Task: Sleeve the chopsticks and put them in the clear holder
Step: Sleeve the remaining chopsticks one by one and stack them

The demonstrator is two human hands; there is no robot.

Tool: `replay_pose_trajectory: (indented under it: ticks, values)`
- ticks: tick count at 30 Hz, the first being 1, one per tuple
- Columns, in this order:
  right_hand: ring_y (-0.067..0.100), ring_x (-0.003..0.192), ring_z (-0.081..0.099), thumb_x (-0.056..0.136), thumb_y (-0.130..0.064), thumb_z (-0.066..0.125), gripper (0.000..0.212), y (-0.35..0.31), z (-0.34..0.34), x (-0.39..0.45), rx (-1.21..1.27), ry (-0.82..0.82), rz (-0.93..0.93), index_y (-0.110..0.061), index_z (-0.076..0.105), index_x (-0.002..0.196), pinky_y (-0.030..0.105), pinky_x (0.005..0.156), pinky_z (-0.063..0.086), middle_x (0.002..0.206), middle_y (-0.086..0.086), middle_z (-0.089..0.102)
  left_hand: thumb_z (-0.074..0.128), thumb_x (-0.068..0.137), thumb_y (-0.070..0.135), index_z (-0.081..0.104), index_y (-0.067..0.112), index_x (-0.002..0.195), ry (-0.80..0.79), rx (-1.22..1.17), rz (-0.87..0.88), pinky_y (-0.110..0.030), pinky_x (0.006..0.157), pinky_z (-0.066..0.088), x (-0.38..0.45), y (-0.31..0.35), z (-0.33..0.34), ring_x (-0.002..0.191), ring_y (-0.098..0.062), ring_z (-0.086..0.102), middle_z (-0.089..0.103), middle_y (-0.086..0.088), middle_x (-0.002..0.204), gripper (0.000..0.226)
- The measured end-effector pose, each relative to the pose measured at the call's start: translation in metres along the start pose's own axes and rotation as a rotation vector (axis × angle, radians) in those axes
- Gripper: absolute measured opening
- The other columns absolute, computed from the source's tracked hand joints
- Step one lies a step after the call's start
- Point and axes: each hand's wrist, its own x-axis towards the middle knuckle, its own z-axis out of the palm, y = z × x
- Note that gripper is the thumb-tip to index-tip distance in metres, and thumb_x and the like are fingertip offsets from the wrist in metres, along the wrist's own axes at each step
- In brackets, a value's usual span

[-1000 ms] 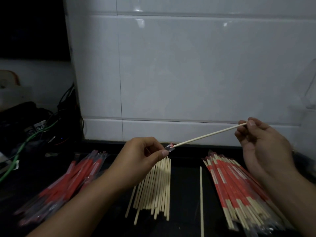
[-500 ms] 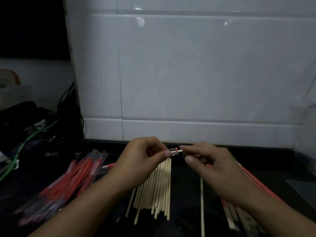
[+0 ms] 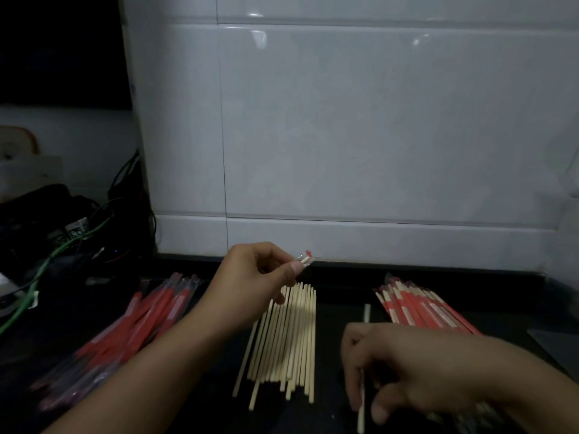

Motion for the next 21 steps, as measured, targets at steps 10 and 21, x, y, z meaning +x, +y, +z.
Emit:
replay_pose_trajectory:
  ticks: [10,21]
  values:
    - [0.012,0.092,0.063,0.088,-0.002,0.065,0.024,0.003,0.0,0.006,0.22,0.841,-0.367,-0.026,0.067,0.083,0.019,0.079,0.048,0.096,-0.007,0.063,0.067,0.091,0.03,0.072,0.021,0.091,-0.021,-0.015,-0.011,-0.024,0.058,0.05,-0.003,0.002,-0.001,0.062,-0.01,0.067,0.074,0.002,0.079,0.01]
    - [0.008,0.057,0.064,0.099,-0.001,0.048,0.02,0.053,-0.035,-0.01,1.167,1.788,-0.163,-0.019,0.059,0.101,0.019,0.062,0.053,0.077,0.006,0.066,0.07,0.089,0.028,0.072,0.022,0.087,-0.073,0.013,0.051,-0.017,0.053,0.044,-0.006,0.005,0.005,0.061,-0.009,0.066,0.072,0.002,0.076,0.007]
